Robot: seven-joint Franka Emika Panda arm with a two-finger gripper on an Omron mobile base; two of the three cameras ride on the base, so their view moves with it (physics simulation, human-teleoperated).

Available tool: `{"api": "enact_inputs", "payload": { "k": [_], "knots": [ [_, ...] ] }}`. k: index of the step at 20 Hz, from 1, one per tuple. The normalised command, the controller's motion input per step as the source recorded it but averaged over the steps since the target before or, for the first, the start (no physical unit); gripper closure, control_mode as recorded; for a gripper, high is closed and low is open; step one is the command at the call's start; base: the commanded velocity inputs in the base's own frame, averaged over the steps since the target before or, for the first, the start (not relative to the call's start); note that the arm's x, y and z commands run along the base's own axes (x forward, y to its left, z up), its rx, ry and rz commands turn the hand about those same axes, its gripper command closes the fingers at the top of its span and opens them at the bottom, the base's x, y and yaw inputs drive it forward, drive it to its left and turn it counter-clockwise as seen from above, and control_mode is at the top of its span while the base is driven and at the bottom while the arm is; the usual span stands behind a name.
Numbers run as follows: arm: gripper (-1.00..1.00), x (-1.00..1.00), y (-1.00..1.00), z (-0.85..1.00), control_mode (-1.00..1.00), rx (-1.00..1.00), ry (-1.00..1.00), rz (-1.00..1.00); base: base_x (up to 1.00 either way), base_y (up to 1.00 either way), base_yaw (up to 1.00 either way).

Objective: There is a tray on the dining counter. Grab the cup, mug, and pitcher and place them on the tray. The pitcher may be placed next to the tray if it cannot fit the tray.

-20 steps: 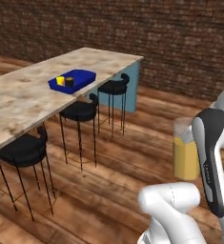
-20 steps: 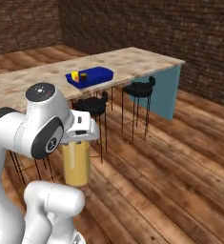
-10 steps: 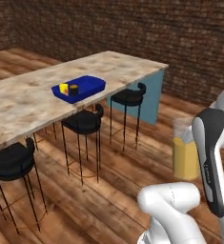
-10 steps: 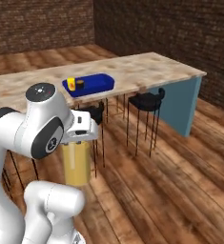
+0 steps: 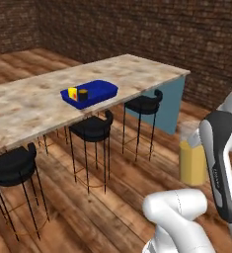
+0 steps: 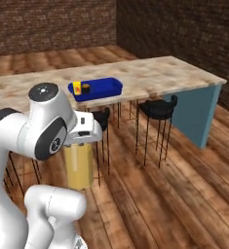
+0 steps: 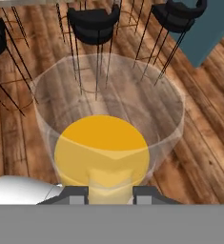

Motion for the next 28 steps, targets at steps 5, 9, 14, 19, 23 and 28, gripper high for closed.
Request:
{"api": "enact_inputs", "payload": {
  "k": [5, 9, 14, 19, 23, 28],
  "knots": [
    [1.00, 0.00, 0.00, 0.00, 1.00, 0.00, 0.00, 0.00, 0.47, -0.38, 0.38],
    [1.00, 0.00, 0.00, 0.00, 1.00, 0.00, 0.00, 0.00, 0.46, -0.67, 0.42],
    [1.00, 0.00, 0.00, 0.00, 1.00, 0.00, 0.00, 0.00, 0.74, -0.66, 0.38],
    [1.00, 0.00, 0.00, 0.00, 1.00, 0.00, 0.00, 0.00, 0.85, -0.53, 0.33],
    [1.00, 0.00, 0.00, 0.00, 1.00, 0.00, 0.00, 0.00, 0.76, -0.44, 0.32],
    [1.00, 0.00, 0.00, 0.00, 1.00, 0.00, 0.00, 0.00, 0.60, -0.31, 0.25]
  ]
}}
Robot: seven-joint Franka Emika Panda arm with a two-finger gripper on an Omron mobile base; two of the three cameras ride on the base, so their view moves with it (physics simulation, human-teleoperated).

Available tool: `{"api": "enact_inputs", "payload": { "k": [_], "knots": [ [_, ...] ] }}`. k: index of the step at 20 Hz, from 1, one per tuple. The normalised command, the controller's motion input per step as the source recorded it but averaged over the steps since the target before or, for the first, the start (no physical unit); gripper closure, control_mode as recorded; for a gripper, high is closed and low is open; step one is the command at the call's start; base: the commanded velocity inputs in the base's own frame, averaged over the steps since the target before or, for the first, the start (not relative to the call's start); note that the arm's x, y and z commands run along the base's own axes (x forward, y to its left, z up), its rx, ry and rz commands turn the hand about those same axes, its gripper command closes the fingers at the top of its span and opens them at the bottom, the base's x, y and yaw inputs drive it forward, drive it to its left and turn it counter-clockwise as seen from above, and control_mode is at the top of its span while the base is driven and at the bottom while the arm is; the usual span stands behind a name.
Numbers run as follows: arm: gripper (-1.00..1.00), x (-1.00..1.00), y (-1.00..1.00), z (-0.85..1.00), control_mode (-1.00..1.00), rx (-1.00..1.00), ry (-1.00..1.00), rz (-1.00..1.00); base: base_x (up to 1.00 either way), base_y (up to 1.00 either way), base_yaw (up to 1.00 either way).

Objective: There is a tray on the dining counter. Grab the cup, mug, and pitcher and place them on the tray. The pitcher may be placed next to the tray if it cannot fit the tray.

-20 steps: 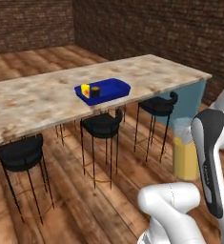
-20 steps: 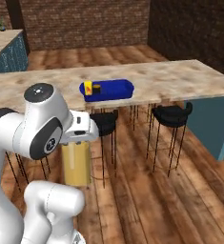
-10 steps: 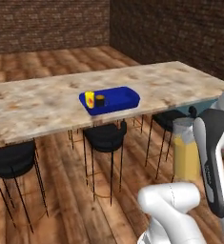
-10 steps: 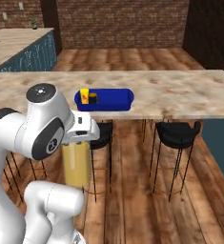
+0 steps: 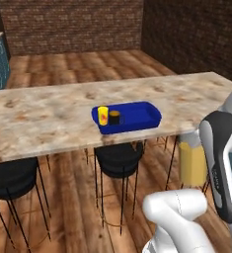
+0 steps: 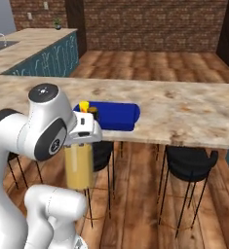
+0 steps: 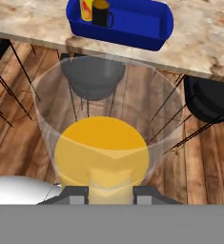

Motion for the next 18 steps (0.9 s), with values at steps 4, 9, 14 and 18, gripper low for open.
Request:
{"api": "enact_inputs", "payload": {
  "k": [4, 9, 14, 18],
  "knots": [
    [1.00, 0.00, 0.00, 0.00, 1.00, 0.00, 0.00, 0.00, 0.58, -0.24, 0.09],
    [1.00, 0.00, 0.00, 0.00, 1.00, 0.00, 0.00, 0.00, 0.62, -0.36, 0.05],
    [1.00, 0.00, 0.00, 0.00, 1.00, 0.00, 0.00, 0.00, 0.57, -0.31, 0.03],
    [1.00, 0.00, 0.00, 0.00, 1.00, 0.00, 0.00, 0.00, 0.60, -0.17, 0.01]
  ]
}}
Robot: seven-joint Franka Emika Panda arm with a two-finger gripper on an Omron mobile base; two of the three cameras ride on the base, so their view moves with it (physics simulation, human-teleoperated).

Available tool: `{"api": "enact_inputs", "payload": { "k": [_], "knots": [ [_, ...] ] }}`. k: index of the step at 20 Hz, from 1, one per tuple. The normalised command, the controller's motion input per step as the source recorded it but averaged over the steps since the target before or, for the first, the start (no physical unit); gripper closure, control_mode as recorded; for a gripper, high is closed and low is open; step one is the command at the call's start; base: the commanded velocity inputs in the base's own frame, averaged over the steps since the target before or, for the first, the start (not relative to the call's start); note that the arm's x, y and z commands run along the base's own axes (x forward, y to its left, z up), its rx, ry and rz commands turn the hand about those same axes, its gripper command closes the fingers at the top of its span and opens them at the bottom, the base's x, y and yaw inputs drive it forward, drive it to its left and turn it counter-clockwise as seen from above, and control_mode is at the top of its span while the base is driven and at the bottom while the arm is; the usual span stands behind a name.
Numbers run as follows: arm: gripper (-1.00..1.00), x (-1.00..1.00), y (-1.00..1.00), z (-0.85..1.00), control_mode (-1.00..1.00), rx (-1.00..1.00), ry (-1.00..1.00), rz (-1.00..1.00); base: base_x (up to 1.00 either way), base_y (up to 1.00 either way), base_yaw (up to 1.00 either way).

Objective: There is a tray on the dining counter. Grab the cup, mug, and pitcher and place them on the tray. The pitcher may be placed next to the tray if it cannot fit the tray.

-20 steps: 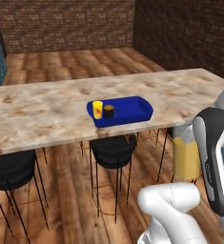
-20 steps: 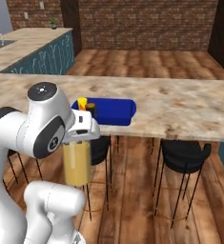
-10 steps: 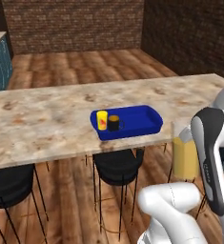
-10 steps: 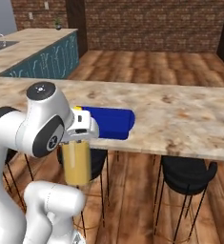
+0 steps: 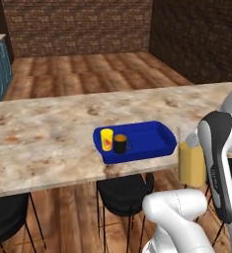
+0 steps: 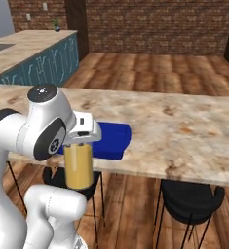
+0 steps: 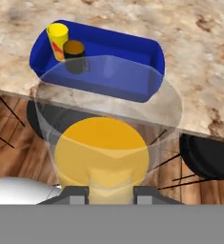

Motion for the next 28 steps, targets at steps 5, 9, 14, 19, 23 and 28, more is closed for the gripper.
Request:
{"api": "enact_inputs", "payload": {
  "k": [5, 9, 14, 19, 23, 28],
  "knots": [
    [1.00, 0.00, 0.00, 0.00, 1.00, 0.00, 0.00, 0.00, 0.58, -0.18, 0.02],
    [1.00, 0.00, 0.00, 0.00, 1.00, 0.00, 0.00, 0.00, 0.48, -0.21, 0.04],
    [1.00, 0.31, -0.05, 0.00, -1.00, 0.05, 0.00, 0.00, 0.34, -0.13, 0.02],
    [1.00, 0.88, -0.08, 0.00, -1.00, 0.13, -0.01, 0.00, 0.00, 0.00, 0.00],
    [1.00, 0.83, -0.04, 0.00, -1.00, 0.13, -0.01, 0.00, 0.00, 0.00, 0.00],
    [1.00, 0.78, 0.00, 0.00, -1.00, 0.06, -0.05, 0.00, 0.00, 0.00, 0.00]
  ]
}}
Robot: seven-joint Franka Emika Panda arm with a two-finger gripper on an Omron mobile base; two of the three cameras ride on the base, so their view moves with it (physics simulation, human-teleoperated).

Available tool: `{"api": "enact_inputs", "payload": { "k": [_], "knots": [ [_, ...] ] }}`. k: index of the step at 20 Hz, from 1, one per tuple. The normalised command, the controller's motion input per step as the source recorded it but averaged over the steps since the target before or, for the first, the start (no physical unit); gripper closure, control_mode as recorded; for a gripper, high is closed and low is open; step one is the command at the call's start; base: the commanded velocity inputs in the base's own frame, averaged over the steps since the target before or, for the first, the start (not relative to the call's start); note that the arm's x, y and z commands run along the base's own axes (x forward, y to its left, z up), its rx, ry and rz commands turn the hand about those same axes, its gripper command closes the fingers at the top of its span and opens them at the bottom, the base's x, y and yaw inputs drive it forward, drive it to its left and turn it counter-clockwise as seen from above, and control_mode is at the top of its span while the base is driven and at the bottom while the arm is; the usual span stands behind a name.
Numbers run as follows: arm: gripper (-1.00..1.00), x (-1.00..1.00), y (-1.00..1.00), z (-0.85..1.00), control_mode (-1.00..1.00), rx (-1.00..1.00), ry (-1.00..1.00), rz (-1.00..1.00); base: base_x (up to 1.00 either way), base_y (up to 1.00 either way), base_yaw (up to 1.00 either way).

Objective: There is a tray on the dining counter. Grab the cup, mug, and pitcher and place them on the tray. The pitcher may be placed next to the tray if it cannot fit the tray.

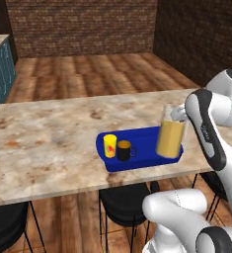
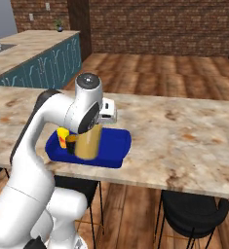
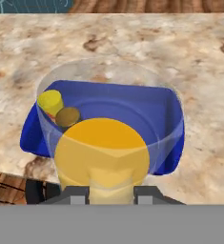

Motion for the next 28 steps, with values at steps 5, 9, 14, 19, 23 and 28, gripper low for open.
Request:
{"api": "enact_inputs", "payload": {
  "k": [5, 9, 14, 19, 23, 28],
  "knots": [
    [1.00, 0.54, 0.00, 0.00, -1.00, 0.00, -0.11, 0.00, 0.00, 0.00, 0.00],
    [1.00, 0.37, 0.00, 0.00, -1.00, 0.00, -0.14, 0.00, 0.00, 0.00, 0.00],
    [1.00, 0.23, 0.00, -0.13, -1.00, 0.00, -0.13, 0.00, 0.00, 0.00, 0.00],
    [1.00, 0.02, 0.00, -0.21, -1.00, -0.08, -0.08, 0.00, 0.00, 0.00, 0.00],
    [1.00, 0.05, 0.00, -0.08, -1.00, -0.08, -0.02, 0.00, 0.00, 0.00, 0.00],
    [1.00, 0.18, 0.00, -0.01, -1.00, 0.00, 0.02, 0.00, 0.00, 0.00, 0.00]
  ]
}}
